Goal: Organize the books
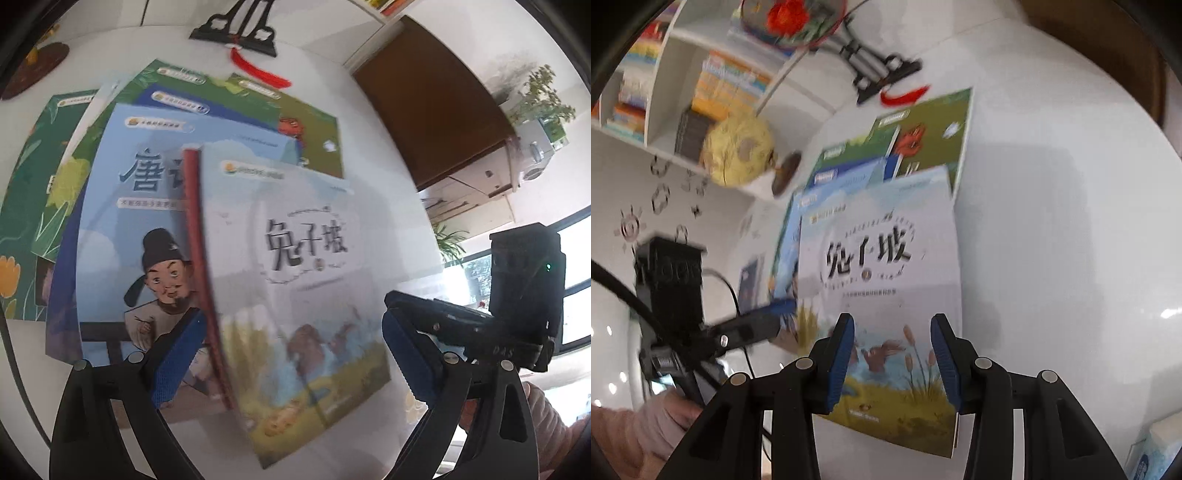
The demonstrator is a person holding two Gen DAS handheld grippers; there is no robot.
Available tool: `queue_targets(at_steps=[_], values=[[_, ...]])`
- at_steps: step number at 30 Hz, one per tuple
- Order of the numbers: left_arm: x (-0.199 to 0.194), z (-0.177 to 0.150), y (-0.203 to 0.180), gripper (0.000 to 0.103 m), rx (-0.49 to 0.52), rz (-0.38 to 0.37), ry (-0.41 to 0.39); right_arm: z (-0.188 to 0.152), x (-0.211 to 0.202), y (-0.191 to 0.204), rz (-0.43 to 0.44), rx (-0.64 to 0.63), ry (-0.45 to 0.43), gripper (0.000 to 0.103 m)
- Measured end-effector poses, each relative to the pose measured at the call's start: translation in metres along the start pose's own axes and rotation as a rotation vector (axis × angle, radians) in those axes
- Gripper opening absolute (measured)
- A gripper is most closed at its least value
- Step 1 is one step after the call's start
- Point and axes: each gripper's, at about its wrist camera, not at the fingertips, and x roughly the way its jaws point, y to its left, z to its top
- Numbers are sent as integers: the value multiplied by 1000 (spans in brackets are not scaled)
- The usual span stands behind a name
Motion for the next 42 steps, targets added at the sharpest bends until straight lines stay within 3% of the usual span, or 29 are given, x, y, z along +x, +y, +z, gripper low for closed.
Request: queue_targets(at_steps=[8,16,23,42], values=[[-16,13,9,95,-37,-94,-44,-5,23,-3,40,41,55,43],[-4,15,12,95,-9,-57,8,-8,27,-10,77,76,55,43],[-11,19,17,95,-49,-120,-13,-9,26,-10,77,73,56,43],[-12,25,19,95,-67,-166,31,-10,24,-15,107,103,46,43]])
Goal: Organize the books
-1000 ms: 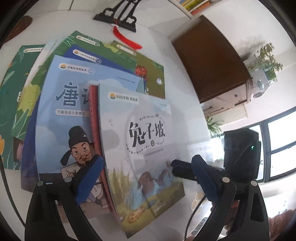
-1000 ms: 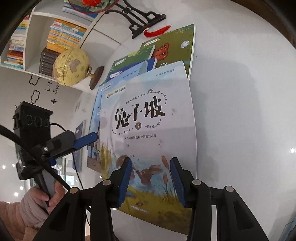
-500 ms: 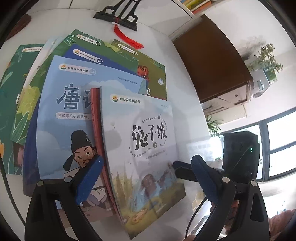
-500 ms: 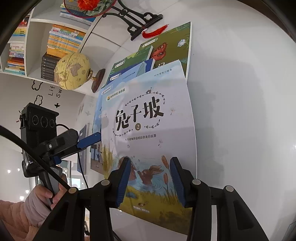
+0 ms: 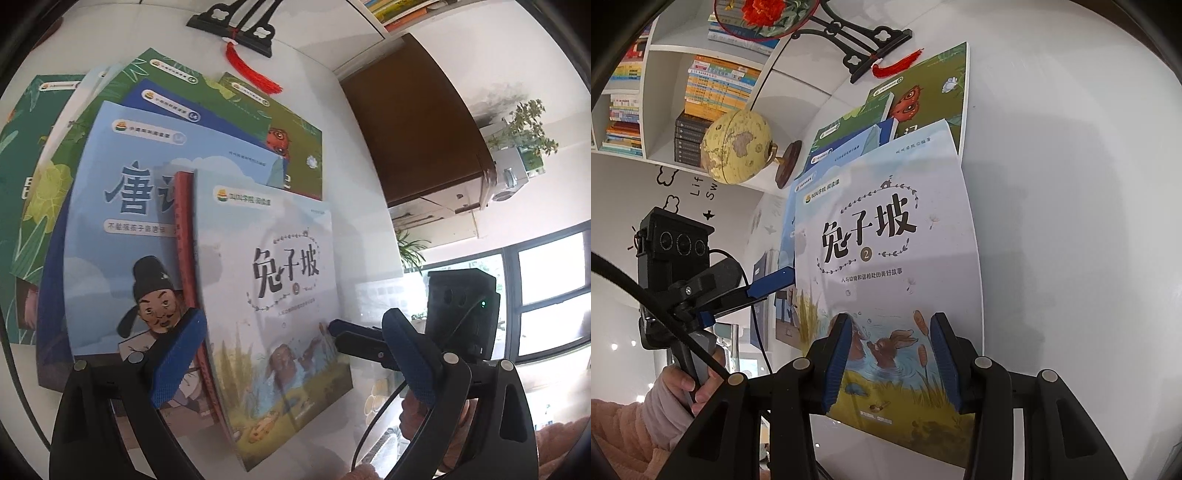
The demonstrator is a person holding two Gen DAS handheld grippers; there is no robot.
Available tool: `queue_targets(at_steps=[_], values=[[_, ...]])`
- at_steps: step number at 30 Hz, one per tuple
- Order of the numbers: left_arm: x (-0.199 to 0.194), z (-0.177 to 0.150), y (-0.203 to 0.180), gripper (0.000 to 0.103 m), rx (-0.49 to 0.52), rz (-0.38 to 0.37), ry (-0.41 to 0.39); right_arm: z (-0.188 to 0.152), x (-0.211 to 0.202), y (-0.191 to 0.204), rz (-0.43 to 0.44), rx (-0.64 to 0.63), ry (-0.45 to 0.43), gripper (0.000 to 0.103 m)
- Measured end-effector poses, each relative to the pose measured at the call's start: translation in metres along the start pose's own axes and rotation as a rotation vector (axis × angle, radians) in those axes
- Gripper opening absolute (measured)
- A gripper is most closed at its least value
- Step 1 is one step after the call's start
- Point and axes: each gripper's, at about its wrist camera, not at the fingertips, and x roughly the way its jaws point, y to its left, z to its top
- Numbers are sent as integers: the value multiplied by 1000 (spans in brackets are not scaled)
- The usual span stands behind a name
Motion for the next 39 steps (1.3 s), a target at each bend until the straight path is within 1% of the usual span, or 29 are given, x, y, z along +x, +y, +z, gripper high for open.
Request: queue_targets(at_steps=[2,5,10,12,14,18,19,21,23,25,27,29,32,34,37,39], values=[[3,-1,-2,95,12,17,4,0,0,0,4,2,0,43],[4,-2,0,95,14,18,5,0,-1,-1,6,1,0,43],[11,-3,-10,96,60,85,21,1,0,0,5,-1,-1,43],[13,-3,-10,100,62,83,17,2,0,0,2,-1,1,43],[12,0,-7,101,33,61,19,3,0,0,6,-5,4,43],[10,11,12,101,-88,-68,52,4,-1,-6,40,17,8,44],[10,13,15,101,-97,-84,64,5,-1,-9,53,23,13,44],[11,14,13,101,-86,-88,83,6,-1,-10,63,12,26,44],[11,15,13,101,-94,-98,99,7,1,-6,52,-19,37,44],[11,15,22,101,-151,-170,106,8,2,1,29,-61,33,45],[12,11,32,101,-203,-242,109,9,2,2,17,-77,19,45],[13,5,29,101,-188,-241,129,10,1,-2,27,-62,6,46],[21,-1,17,101,-149,-221,187,12,-2,-10,47,-28,-8,46],[21,-3,18,101,-181,-230,160,12,-5,-12,33,-29,-24,46],[16,-2,22,101,-232,-266,97,14,-1,-9,41,-34,-13,46],[11,0,18,101,-219,-289,63,13,4,-2,34,-70,-5,46]])
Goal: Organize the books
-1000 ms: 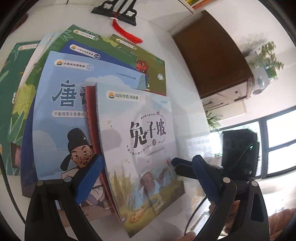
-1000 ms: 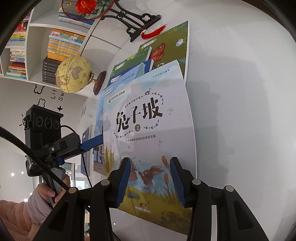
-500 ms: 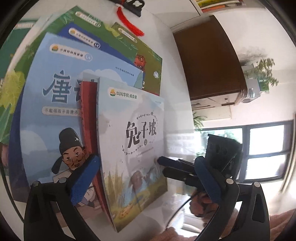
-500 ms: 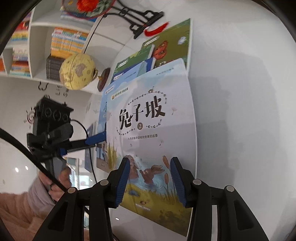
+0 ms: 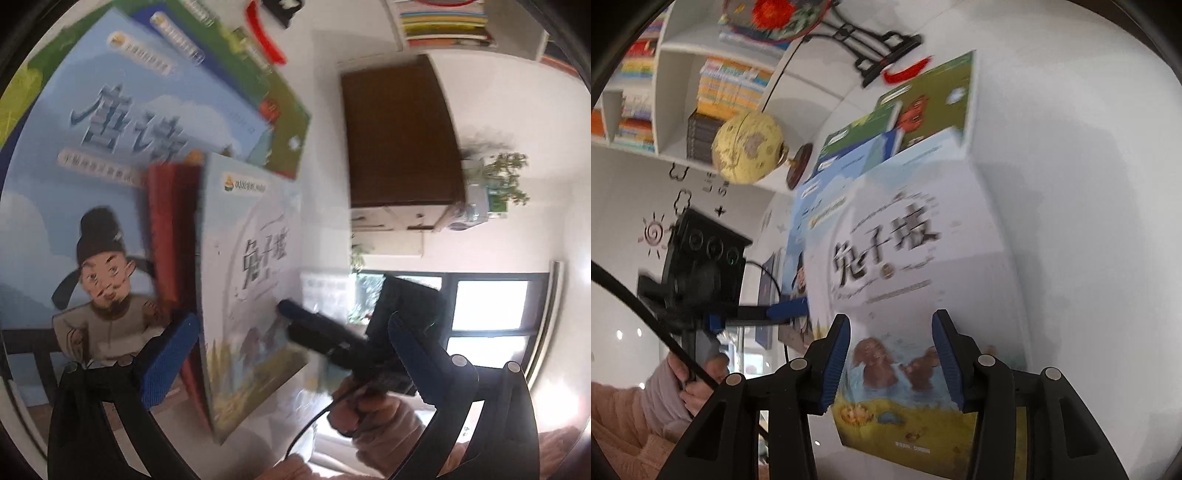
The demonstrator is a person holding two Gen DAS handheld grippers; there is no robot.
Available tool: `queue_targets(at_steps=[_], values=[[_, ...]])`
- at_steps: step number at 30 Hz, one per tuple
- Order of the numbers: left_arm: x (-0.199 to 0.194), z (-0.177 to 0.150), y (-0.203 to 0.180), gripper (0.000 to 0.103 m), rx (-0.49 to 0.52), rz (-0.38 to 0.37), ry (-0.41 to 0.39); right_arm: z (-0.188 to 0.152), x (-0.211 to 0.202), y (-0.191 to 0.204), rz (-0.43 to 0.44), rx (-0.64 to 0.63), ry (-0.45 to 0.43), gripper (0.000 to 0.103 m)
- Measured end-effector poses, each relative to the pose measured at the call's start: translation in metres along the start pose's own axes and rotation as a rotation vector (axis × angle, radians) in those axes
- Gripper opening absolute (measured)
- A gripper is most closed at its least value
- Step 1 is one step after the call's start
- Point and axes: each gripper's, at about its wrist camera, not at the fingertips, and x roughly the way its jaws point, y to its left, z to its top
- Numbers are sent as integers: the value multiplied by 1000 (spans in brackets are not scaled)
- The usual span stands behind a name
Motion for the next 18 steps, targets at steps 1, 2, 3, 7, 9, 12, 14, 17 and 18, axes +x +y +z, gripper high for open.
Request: queue_targets(at_steps=[1,2,3,7,9,12,14,17,18], values=[[0,0,-4,101,22,1,-1,0,1,4,-22,-24,-2,46],[0,-1,-6,99,34,13,-2,1,0,5,-27,-21,0,46],[3,-2,-6,99,35,22,0,3,-1,3,-27,-9,9,45],[14,-6,-6,99,58,77,14,11,-17,9,-228,-66,-11,47],[18,-7,-12,99,93,118,19,15,-21,9,-327,-122,-4,51],[26,-10,-21,99,152,180,35,19,-20,2,-274,-133,40,70],[31,-13,-29,99,190,239,35,20,-16,-5,-225,-99,58,82],[43,-21,-43,101,279,341,52,16,-19,-12,-167,-48,55,83],[51,-27,-51,101,340,409,64,14,-21,-14,-153,-35,57,83]])
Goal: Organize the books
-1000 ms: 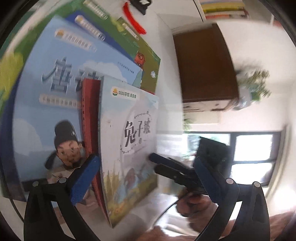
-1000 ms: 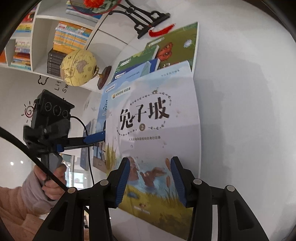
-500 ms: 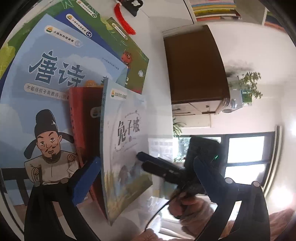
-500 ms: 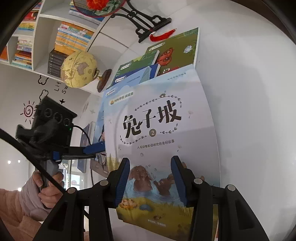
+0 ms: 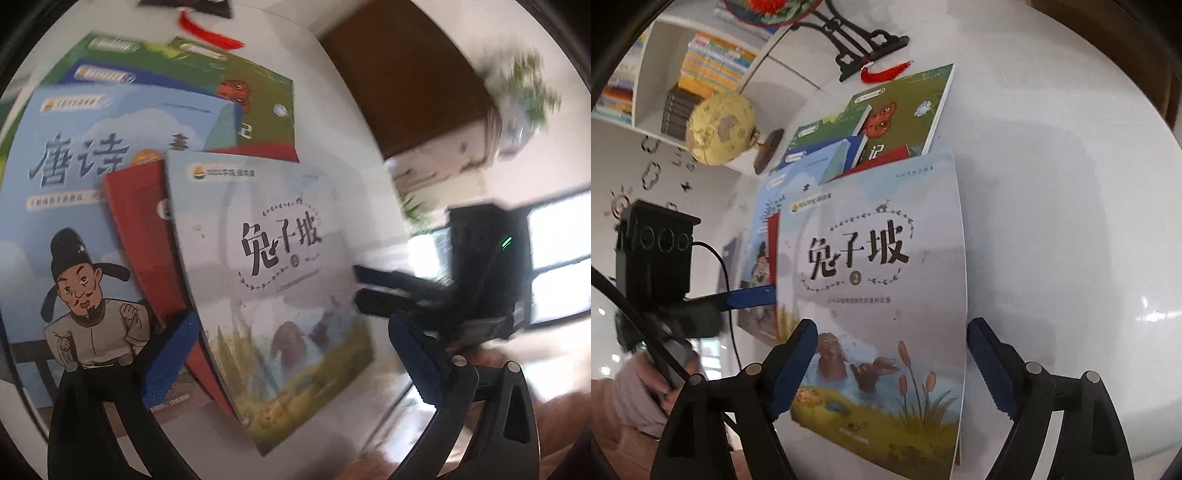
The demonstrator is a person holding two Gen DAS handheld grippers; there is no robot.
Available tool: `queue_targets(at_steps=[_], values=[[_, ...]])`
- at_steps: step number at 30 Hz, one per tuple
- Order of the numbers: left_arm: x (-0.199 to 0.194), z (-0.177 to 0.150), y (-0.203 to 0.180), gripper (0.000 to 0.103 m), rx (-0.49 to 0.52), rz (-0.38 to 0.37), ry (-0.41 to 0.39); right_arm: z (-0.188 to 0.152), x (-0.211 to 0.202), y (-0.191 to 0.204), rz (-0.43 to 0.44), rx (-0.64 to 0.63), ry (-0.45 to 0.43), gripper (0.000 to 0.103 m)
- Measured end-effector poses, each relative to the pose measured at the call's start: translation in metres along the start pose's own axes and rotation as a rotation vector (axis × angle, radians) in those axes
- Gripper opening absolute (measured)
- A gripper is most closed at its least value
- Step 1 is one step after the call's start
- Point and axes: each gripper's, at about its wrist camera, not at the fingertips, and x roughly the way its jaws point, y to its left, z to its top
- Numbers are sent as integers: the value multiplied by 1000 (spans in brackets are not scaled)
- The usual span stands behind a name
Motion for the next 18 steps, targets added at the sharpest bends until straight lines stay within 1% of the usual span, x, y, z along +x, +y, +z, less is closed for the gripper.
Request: queue_targets(at_steps=[1,2,3,4,5,6,8,10,11,13,14,15,16,17,18], values=[[5,1,-9,101,49,57,10,-2,-2,-2,21,12,-3,83],[8,-1,-15,101,89,104,17,-5,-5,-1,35,3,-11,83],[13,-4,-24,101,145,171,27,-11,-9,0,51,-9,-20,82],[16,-8,-30,101,187,221,27,-14,-14,1,75,-16,-30,82],[18,-10,-31,101,204,243,22,-17,-19,1,104,-22,-41,81],[17,-11,-30,101,202,243,14,-19,-23,3,135,-27,-57,79],[13,-11,-23,101,164,207,-3,-27,-34,0,214,-21,-89,73],[6,-10,-15,101,117,143,-20,-33,-37,-4,283,3,-97,71],[3,-9,-13,102,105,113,-32,-34,-35,-6,294,15,-90,71],[-3,-12,-11,102,115,59,-48,-37,-27,-9,265,23,-73,71],[-3,-14,-9,102,114,44,-46,-37,-24,-11,257,34,-69,71],[0,-16,-6,102,98,8,-21,-35,-20,-13,282,61,-70,71],[7,-18,-3,101,72,-32,14,-35,-19,-19,339,107,-76,67],[10,-22,-2,101,53,-75,32,-35,-13,-21,435,153,-60,65],[17,-28,-9,101,78,-91,69,-35,-6,-15,479,151,-35,64]])
